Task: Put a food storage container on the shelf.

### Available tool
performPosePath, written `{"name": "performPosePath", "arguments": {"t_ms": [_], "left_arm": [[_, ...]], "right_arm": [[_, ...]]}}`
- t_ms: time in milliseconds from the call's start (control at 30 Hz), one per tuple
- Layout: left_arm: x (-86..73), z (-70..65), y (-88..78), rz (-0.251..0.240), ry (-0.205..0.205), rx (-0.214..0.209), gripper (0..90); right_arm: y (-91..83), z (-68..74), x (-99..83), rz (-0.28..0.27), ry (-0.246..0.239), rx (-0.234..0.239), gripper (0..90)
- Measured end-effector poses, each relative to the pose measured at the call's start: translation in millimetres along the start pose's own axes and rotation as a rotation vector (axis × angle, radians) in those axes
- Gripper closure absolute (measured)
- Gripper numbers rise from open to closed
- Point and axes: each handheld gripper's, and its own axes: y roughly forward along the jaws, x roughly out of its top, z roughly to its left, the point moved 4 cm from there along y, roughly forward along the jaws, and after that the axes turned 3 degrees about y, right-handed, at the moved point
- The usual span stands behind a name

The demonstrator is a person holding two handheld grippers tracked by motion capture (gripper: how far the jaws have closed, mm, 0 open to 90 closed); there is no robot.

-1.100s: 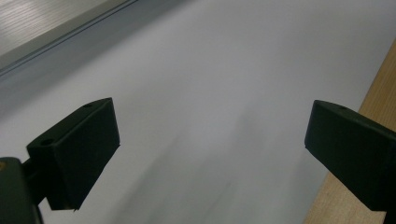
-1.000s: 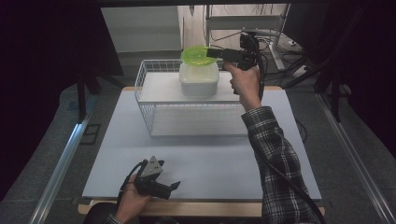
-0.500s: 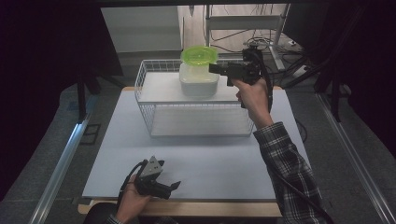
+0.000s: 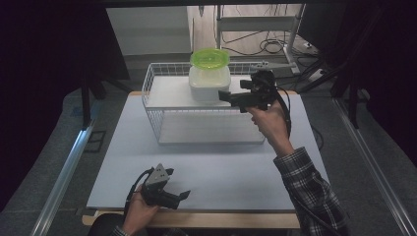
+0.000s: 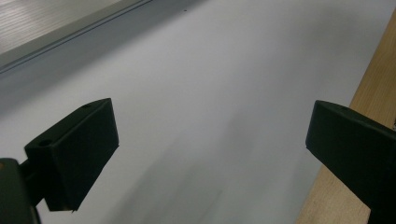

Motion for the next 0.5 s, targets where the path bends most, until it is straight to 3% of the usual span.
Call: {"name": "performPosePath", "arguments": {"t_ms": [500], "left_arm": [[0.6,-0.9,0.5,-0.021,0.008,-0.012,1.6]], "right_arm": [[-0.3,2.4,-49.1,0.048,-0.037,0.014,4.1]]}}
